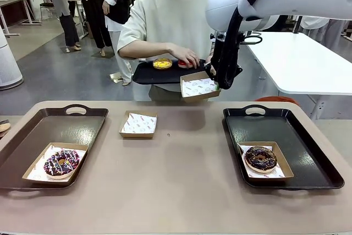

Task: Individually package the donuts and arrange them on the tray.
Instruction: Place the picked Paper togo box on the Handle tray while simultaneously picking up another Paper togo box from the table with the other hand.

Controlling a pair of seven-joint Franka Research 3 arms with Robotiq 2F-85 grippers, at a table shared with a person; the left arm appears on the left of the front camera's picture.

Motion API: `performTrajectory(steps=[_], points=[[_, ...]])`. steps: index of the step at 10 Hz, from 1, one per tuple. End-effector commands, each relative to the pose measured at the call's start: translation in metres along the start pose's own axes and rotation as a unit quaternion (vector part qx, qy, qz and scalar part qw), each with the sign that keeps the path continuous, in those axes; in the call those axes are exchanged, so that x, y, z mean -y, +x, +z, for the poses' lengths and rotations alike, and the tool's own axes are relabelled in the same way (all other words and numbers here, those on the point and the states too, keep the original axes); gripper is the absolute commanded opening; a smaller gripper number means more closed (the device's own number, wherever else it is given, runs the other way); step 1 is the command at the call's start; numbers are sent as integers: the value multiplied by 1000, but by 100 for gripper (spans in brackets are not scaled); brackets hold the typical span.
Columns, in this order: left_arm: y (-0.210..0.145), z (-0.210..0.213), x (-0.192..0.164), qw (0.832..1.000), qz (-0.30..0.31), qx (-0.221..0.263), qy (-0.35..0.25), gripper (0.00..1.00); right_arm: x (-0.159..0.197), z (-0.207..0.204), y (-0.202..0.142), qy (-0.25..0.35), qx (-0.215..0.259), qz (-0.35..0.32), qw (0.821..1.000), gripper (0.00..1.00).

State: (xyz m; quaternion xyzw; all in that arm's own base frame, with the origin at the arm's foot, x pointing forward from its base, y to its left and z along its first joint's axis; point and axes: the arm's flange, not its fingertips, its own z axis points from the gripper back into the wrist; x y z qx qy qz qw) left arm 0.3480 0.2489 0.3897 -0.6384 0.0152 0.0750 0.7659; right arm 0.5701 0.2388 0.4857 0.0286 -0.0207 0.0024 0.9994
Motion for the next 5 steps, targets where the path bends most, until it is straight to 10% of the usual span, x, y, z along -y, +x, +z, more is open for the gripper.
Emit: performTrajectory(steps=[1, 5], points=[[-2, 2, 1, 1000, 2, 1, -3, 100, 1, 1, -2, 0, 1, 0, 1000, 0], [-2, 2, 1, 1000, 2, 1, -3, 100, 1, 1, -2, 0, 1, 0, 1000, 0]])
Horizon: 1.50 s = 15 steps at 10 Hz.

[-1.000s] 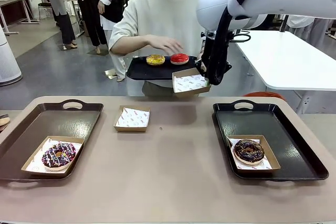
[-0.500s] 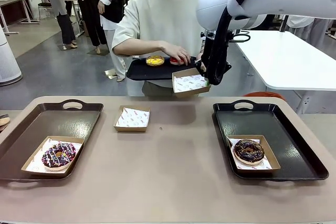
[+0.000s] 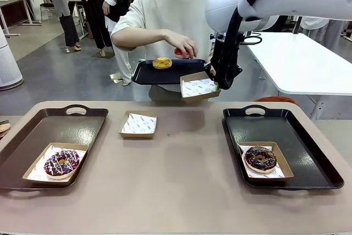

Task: Individually package the donuts and arrange them on the tray.
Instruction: Place the picked Paper togo box on the Handle tray while simultaneously picking up another Paper togo box from the table with the other hand.

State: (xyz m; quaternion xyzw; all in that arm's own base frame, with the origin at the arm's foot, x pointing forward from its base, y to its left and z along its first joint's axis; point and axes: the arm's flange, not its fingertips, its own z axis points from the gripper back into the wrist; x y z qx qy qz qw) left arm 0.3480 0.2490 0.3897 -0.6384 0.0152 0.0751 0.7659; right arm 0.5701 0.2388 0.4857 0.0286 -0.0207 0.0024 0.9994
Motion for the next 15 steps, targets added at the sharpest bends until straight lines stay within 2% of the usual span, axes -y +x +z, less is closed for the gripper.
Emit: performTrajectory(steps=[1, 15], points=[[-2, 2, 1, 1000, 2, 1, -3, 100, 1, 1, -2, 0, 1, 0, 1000, 0], [-2, 2, 1, 1000, 2, 1, -3, 100, 1, 1, -2, 0, 1, 0, 1000, 0]])
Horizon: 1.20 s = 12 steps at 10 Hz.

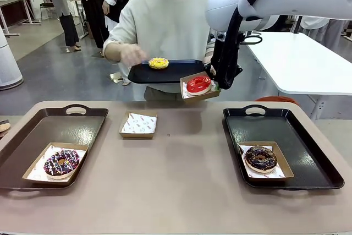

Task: Individually package the donuts and arrange them on the tray.
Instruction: Place the picked Paper togo box on the Handle tray while simultaneously picking up another Paper togo box from the table with the other hand.

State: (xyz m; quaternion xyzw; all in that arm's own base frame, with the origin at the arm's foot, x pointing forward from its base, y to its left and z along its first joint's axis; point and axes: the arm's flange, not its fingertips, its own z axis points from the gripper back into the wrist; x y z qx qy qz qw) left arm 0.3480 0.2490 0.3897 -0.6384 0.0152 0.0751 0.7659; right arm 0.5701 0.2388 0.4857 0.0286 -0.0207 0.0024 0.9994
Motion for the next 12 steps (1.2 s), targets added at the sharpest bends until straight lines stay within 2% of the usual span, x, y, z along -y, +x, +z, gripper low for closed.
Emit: performTrajectory(steps=[1, 7, 9, 12], points=[[-2, 2, 1, 1000, 1, 1, -3, 100, 1, 1, -2, 0, 1, 0, 1000, 0], [0, 0, 0, 1000, 0, 0, 0, 100, 0, 0, 0, 0, 0, 0, 1000, 2], [14, -22, 46, 994, -2, -12, 106, 100, 43, 16, -14, -9, -22, 3, 1000, 2], [41, -76, 126, 977, 20, -56, 205, 100, 128, 41, -39, 20, -35, -7, 999, 2]])
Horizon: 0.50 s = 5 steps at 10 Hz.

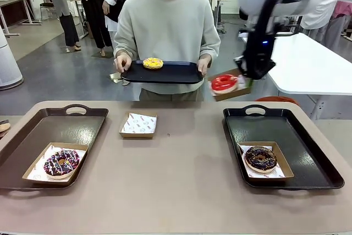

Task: Individually package the donuts and arrange them on the tray.
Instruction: Place the picked Paper togo box on the Handle tray while simultaneously picking up another Paper togo box from the table with the other hand.

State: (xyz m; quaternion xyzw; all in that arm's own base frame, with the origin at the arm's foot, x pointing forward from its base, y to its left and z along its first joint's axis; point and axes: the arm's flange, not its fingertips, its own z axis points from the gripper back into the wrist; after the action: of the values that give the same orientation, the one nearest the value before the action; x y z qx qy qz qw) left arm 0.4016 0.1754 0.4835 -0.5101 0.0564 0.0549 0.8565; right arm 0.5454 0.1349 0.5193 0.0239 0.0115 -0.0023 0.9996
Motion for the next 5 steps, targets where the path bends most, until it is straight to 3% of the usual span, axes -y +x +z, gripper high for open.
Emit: performTrajectory(steps=[1, 5], points=[[22, -29, 47, 996, 17, -23, 86, 100, 53, -4, -21, 34, -4, 6, 999, 2], [88, -134, 126, 965, 35, -6, 259, 100, 121, -47, -29, 93, 29, 33, 995, 2]])
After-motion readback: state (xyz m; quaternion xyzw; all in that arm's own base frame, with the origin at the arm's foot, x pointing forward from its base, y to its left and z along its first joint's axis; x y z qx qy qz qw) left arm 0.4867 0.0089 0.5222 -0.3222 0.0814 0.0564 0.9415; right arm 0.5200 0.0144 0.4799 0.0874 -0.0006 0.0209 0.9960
